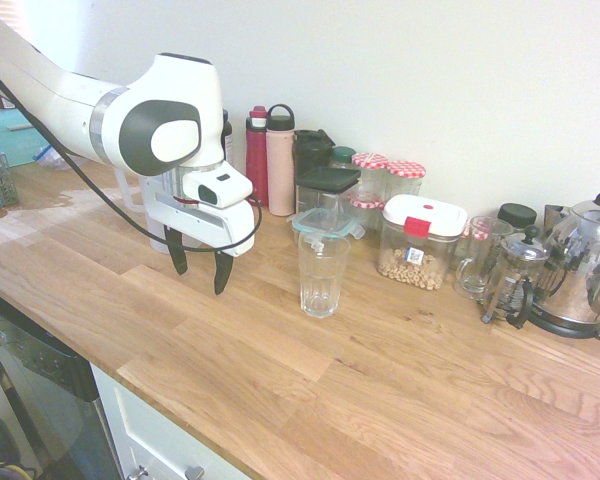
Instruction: Pour me some water
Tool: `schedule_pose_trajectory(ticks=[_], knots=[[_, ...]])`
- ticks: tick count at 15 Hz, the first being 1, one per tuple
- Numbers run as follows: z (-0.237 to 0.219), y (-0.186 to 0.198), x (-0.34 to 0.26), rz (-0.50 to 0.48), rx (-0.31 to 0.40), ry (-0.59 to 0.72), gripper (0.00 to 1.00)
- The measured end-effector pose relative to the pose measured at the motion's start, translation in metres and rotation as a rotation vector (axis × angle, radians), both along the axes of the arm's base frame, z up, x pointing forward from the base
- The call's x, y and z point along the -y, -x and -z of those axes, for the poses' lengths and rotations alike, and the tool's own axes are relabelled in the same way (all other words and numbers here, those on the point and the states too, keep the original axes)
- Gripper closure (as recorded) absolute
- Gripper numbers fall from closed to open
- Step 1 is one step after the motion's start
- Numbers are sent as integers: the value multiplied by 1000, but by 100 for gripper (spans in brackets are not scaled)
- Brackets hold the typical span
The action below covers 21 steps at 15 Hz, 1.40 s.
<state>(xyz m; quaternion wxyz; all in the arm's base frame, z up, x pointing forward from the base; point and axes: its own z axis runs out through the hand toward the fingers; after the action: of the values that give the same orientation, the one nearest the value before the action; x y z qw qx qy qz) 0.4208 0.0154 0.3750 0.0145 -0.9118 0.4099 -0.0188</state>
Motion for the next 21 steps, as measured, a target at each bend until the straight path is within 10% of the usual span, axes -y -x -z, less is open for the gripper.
schedule_pose_trajectory(ticks=[12,21], knots=[[-155,45,-89,148,112,-22,0],[-181,38,-201,69,162,10,0]])
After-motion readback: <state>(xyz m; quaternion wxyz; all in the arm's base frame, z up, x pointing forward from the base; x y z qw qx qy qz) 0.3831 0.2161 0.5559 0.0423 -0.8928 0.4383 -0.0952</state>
